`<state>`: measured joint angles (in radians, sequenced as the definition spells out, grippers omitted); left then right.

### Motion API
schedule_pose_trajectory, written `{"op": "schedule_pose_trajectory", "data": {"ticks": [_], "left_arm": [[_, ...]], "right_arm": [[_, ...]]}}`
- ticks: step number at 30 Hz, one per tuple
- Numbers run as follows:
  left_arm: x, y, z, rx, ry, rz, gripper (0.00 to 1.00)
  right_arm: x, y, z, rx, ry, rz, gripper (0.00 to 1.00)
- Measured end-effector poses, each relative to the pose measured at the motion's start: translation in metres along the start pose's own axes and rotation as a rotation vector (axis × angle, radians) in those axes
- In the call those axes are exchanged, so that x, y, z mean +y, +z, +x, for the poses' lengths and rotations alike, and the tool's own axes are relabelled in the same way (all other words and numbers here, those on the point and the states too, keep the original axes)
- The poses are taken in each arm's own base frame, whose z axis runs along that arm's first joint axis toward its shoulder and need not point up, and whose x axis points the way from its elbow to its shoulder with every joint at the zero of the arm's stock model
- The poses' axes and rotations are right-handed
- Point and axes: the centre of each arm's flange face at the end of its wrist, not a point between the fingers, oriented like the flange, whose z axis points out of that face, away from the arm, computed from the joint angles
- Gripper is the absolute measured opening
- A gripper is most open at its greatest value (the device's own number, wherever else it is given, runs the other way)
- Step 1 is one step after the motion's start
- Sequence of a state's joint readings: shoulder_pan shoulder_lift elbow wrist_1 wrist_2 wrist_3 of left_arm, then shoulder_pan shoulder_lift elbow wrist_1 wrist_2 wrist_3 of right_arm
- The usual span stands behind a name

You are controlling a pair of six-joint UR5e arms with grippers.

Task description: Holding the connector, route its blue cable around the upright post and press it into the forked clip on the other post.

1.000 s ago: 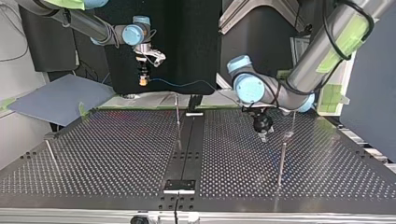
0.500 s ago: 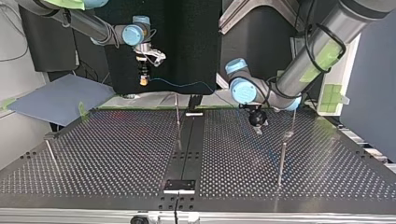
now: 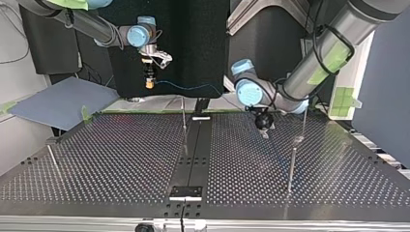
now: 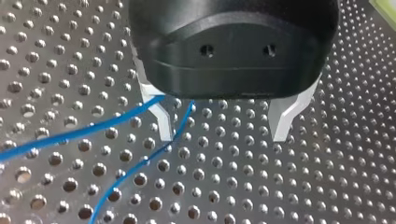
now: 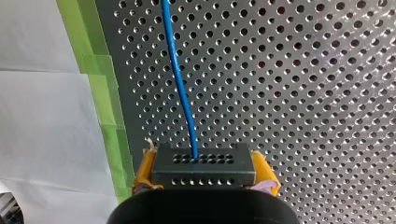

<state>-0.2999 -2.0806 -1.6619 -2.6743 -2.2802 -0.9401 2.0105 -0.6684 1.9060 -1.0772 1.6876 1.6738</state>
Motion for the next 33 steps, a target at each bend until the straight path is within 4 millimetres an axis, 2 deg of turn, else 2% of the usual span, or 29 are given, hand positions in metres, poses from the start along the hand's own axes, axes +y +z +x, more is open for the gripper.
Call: {"op": "schedule_pose_trajectory", "data": {"ticks": [16,33], "left_arm": [[-0.014,-0.014,0.007,-0.008,-0.02,0.025,1.0],[-0.08,-0.021,0.059,0.031,-0.015,0.167,1.0]], "right_arm": [[-0.004,-0.001,-0.001,-0.003,0.007,0.014,0.0],[-0.006,-0.002,-0.001,-0.004,0.009,0.019,0.0]]}}
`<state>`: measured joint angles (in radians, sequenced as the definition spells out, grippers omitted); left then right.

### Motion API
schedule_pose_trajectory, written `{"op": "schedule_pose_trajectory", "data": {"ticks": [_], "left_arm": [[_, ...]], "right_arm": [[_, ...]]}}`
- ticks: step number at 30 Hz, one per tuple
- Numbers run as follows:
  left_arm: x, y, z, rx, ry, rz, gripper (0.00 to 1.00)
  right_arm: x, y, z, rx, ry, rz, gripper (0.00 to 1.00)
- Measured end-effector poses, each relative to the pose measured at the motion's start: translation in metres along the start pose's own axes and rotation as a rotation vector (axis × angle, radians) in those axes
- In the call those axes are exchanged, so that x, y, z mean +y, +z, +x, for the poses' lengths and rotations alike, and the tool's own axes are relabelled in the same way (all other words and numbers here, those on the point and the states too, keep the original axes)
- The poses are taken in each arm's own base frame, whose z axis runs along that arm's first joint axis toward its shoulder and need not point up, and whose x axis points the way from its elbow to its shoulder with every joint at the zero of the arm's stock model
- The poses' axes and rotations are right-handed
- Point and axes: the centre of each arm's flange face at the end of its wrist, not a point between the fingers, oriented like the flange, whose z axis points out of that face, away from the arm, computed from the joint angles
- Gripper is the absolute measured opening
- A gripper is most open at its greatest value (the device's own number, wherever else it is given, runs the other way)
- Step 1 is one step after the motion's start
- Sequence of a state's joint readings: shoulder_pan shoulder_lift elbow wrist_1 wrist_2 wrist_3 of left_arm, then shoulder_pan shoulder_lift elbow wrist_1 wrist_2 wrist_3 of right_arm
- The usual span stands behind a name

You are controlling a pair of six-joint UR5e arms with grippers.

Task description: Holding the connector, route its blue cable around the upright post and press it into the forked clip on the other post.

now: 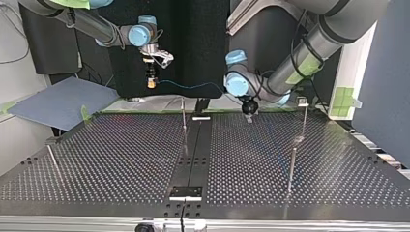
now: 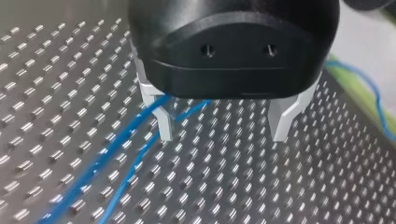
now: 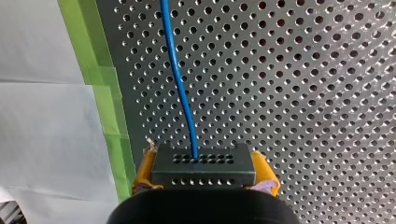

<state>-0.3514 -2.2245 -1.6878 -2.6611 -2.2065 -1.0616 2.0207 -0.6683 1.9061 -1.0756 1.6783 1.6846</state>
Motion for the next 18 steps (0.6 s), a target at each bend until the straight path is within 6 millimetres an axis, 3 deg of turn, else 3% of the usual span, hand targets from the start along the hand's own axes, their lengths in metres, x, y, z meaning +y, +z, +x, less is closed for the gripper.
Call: {"op": "schedule_pose_trajectory", "data": {"ticks": [6,18], "left_arm": [[-0.013,0.0,0.014,0.019,-0.001,0.023,1.0],[-0.02,-0.004,0.014,0.012,-0.035,0.044,1.0]], "right_arm": [[0.0,0.0,0.0,-0.002,0.0,0.0,0.0],[-0.001,-0.001,-0.001,-0.009,-0.002,0.001,0.0]]}}
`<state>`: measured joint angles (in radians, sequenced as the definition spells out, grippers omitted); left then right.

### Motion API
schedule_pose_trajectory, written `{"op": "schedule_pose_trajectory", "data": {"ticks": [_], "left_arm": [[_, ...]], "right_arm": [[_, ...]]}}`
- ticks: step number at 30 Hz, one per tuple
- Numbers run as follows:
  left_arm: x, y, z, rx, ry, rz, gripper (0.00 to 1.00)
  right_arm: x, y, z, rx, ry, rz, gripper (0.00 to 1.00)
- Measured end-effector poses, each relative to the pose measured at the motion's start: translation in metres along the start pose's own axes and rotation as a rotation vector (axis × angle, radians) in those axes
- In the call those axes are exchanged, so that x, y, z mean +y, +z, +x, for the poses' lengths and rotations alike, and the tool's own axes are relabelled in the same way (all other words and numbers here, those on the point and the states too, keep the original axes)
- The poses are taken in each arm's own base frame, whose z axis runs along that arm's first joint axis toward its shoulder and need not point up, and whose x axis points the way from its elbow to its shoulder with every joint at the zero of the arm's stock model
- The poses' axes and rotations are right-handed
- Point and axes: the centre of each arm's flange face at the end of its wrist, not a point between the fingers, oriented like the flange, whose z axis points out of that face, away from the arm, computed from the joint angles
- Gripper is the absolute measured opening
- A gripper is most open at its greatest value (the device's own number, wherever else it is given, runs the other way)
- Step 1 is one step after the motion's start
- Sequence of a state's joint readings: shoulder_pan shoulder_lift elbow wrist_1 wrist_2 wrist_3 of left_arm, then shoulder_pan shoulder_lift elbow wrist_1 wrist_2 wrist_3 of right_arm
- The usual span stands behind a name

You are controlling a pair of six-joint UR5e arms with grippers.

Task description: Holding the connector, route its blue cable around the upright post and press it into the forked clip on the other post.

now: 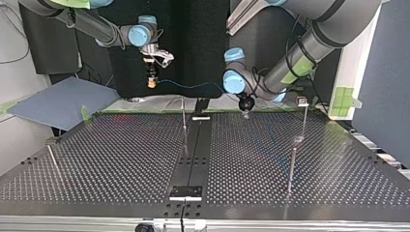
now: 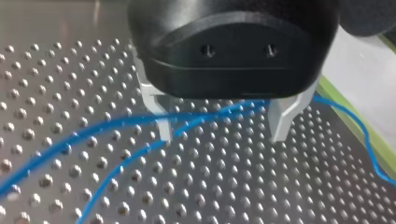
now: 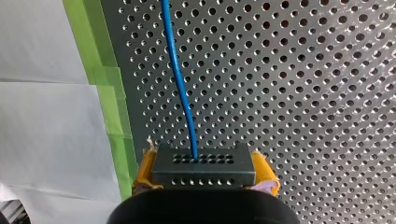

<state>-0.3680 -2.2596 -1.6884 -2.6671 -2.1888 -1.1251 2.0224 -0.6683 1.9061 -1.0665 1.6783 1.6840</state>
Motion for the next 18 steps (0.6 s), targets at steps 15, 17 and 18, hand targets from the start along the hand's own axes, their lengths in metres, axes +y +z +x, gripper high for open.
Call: {"op": "schedule_pose_trajectory", "data": {"ticks": [15,17,18], "left_arm": [[-0.009,-0.001,0.007,0.005,-0.092,0.021,1.0],[-0.007,0.0,0.008,0.012,-0.105,0.015,1.0],[-0.007,0.0,0.009,0.014,-0.111,0.013,1.0]], "right_arm": [[0.0,0.0,0.0,0.003,0.001,0.001,0.0],[0.0,0.0,0.0,0.003,0.001,0.001,0.0],[0.0,0.0,0.0,0.003,0.001,0.001,0.0]]}}
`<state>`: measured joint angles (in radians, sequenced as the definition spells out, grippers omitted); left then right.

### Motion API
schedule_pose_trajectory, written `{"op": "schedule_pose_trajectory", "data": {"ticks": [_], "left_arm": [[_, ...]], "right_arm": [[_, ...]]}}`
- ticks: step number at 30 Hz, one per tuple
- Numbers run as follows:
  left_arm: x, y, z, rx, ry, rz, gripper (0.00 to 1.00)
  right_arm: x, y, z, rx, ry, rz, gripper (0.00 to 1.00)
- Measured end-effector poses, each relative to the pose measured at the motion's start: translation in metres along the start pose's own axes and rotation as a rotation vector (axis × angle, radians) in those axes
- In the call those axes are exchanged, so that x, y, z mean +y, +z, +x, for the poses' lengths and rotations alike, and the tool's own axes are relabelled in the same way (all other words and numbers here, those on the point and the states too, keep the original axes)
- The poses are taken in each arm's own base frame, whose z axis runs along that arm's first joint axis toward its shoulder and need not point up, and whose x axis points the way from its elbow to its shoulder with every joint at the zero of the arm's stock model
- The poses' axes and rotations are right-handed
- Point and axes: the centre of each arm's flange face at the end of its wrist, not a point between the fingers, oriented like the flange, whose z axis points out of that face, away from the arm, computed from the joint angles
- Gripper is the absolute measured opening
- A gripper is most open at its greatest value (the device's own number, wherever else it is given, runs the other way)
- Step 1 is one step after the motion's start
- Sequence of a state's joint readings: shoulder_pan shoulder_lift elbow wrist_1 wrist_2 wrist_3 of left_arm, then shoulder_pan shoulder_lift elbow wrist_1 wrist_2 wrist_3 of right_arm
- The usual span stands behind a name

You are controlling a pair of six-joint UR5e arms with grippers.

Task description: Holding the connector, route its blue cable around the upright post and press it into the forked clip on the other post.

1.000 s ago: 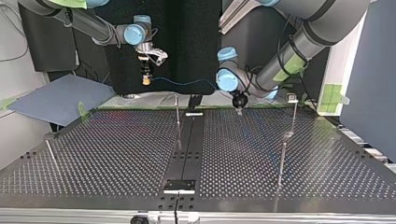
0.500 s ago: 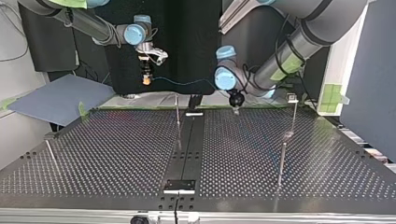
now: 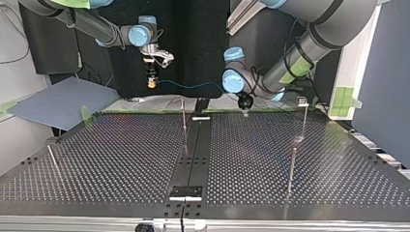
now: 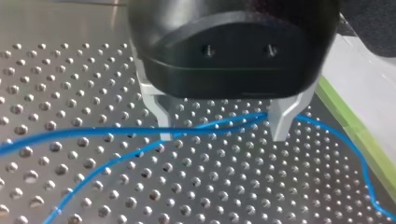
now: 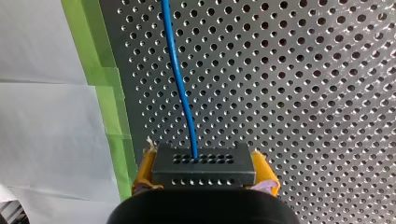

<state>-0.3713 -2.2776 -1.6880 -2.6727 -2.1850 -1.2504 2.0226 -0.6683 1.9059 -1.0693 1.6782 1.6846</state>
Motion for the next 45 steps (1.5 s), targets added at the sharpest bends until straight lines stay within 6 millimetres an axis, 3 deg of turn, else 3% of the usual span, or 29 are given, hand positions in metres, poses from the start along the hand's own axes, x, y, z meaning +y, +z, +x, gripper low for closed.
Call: {"op": "schedule_pose_trajectory", "data": {"ticks": [11,32,45], "left_arm": [[-0.013,0.006,0.031,0.052,-0.008,0.027,1.0],[-0.016,0.007,0.036,0.066,-0.026,0.014,1.0],[-0.054,0.017,0.062,0.083,0.014,0.033,1.0]], "right_arm": [[0.0,0.0,0.0,-0.004,-0.002,0.0,0.0],[-0.001,-0.001,-0.001,-0.005,-0.002,0.001,0.0],[-0.001,-0.001,-0.001,-0.009,-0.004,0.001,0.0]]}}
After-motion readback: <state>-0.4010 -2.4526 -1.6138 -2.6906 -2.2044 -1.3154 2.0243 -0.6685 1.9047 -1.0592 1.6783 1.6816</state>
